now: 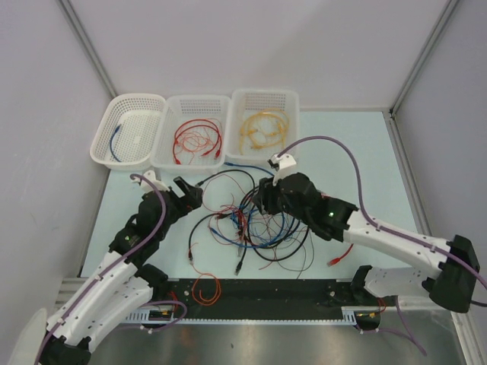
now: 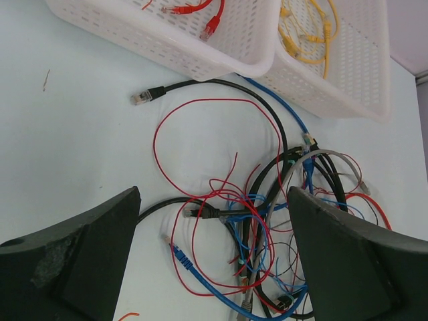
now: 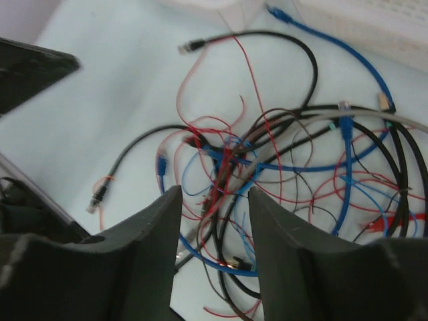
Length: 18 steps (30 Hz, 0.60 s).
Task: Untangle the cables
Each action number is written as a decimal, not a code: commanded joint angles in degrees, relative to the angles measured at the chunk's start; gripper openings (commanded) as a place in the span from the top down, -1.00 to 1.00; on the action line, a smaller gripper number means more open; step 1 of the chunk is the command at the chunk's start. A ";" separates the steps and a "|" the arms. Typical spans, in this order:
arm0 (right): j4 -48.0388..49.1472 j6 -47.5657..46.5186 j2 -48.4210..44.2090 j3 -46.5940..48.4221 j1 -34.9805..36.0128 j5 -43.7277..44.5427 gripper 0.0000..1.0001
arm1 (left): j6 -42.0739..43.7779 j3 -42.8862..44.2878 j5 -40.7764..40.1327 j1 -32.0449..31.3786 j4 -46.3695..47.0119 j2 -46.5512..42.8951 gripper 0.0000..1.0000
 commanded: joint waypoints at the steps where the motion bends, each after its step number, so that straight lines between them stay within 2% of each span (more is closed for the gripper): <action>1: 0.28 1.32 3.98 -0.05 -2.53 -1.69 -0.22 | 1.27 3.89 0.98 -0.39 -2.14 -0.20 -0.92; 3: -0.42 1.41 3.81 -0.05 -2.72 0.15 -0.48 | 2.76 4.42 0.98 -0.39 -3.63 -0.37 -0.93; 6: -0.43 0.63 -0.58 -0.14 -1.49 4.71 -0.67 | 4.34 5.21 0.81 -0.39 -4.69 -0.99 -0.94; 13: -1.91 2.02 -11.66 -0.32 0.63 16.13 -0.76 | 7.16 5.82 2.56 -0.39 -3.99 -0.29 -0.99; 18: -7.89 1.59 -14.04 -1.02 0.63 20.71 -0.91 | 10.76 10.73 3.53 -0.39 -6.97 6.47 -0.99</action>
